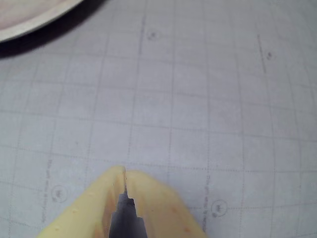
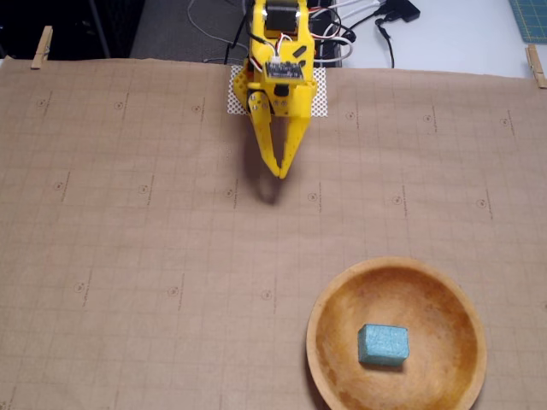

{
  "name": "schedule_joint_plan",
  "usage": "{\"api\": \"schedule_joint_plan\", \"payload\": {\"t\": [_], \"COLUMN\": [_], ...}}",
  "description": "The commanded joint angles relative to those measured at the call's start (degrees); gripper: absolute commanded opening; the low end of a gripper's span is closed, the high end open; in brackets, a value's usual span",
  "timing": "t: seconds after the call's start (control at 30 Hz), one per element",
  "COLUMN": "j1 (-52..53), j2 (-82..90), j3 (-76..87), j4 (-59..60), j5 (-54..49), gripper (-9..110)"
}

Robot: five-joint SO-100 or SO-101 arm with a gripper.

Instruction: Grasp a blue block and put it in the bowl.

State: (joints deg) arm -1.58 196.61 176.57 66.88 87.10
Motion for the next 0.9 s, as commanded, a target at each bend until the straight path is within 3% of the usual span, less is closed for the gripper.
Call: {"api": "schedule_joint_plan", "payload": {"t": [0.0, 0.23, 0.47, 0.87], "j1": [0.7, 0.62, 0.97, 0.35], "j2": [0.53, 0.35, 0.35, 0.35], "j3": [0.88, 2.64, 2.64, 2.64], "j4": [0.0, 1.14, 11.6, 11.07], "j5": [0.26, -0.35, 0.09, -0.35], "gripper": [-3, -3, -3, -3]}}
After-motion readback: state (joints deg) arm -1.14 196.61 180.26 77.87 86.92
